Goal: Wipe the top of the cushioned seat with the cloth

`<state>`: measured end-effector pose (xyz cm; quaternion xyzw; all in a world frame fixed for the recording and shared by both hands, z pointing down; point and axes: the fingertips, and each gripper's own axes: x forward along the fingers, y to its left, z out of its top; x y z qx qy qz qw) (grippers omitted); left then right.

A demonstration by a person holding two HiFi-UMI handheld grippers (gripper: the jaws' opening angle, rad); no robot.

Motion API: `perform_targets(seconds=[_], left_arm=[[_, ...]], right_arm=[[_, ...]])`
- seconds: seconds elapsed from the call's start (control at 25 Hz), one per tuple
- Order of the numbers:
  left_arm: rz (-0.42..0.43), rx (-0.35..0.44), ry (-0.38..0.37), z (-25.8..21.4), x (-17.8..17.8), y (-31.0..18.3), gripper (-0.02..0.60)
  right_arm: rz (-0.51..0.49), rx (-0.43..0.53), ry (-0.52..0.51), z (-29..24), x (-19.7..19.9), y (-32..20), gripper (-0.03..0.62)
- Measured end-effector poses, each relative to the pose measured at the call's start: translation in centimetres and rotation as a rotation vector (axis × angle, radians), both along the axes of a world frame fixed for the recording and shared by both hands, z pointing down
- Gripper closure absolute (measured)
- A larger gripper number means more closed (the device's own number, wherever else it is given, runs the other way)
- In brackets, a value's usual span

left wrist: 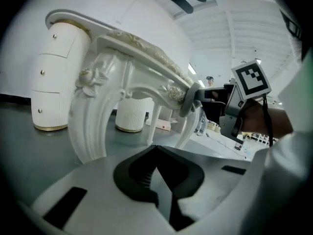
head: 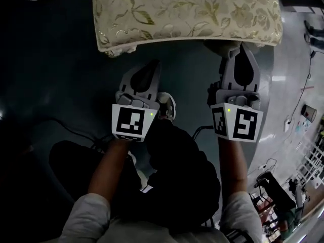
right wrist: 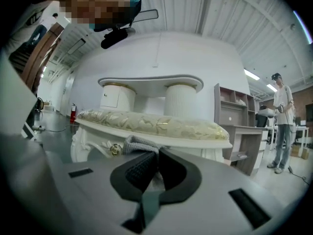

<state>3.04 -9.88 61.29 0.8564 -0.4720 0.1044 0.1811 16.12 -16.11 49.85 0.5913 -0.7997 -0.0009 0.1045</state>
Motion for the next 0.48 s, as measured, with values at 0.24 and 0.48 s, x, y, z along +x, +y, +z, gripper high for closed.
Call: perform_targets(seconds=[0.24, 0.48], left_arm=[[-0.004, 0.051, 0.026, -2.1, -3.0, 1.4, 0.568], [-0.019, 0.065, 0.041, -2.8, -4.4, 1.6, 0.568]], right_arm=[[0.028, -0.002, 0.024, -0.1, -3.1, 1.0, 0.579], [-0.008, 0.005, 0.046, 0.0, -6.6, 1.8, 0.579]])
